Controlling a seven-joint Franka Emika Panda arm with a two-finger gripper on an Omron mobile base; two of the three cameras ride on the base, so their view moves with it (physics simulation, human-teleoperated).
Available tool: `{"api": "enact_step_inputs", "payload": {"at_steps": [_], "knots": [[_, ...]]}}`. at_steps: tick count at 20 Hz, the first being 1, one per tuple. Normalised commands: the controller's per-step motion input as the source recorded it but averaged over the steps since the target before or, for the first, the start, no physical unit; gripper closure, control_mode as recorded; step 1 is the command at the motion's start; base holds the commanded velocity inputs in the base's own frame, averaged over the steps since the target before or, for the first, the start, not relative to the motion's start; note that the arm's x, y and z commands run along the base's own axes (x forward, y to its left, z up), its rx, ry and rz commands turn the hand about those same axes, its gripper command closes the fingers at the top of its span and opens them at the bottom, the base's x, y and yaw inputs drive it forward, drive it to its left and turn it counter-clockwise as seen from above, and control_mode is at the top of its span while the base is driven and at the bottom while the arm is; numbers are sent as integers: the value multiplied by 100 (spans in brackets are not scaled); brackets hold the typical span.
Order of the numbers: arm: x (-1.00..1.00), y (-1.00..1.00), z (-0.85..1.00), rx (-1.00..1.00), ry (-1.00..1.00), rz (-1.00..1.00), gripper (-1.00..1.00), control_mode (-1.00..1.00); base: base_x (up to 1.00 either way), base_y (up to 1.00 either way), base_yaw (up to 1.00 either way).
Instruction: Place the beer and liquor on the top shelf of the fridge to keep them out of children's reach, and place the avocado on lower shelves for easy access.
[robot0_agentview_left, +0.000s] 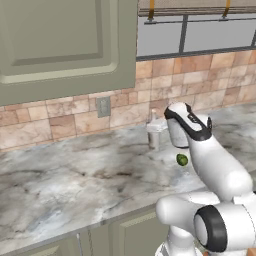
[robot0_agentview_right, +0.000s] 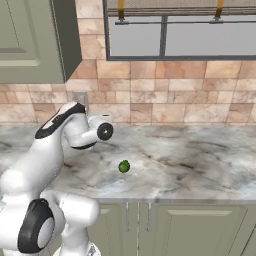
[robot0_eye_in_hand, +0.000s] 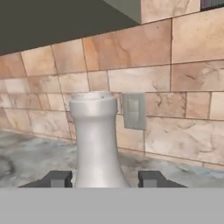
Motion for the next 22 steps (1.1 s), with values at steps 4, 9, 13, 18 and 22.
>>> {"api": "enact_step_inputs", "payload": {"at_steps": [4, 9, 13, 18, 22], "knots": [[-57, -33, 94, -7, 10, -41, 100, -100, 0, 0, 0], [-80, -13, 83, -9, 7, -30, 100, -100, 0, 0, 0], [-77, -13, 77, -10, 10, -26, 100, -100, 0, 0, 0], [-66, -16, 87, -6, 10, -18, 100, -100, 0, 0, 0], [-74, -10, 64, 0, 6, -6, 100, -100, 0, 0, 0]]}}
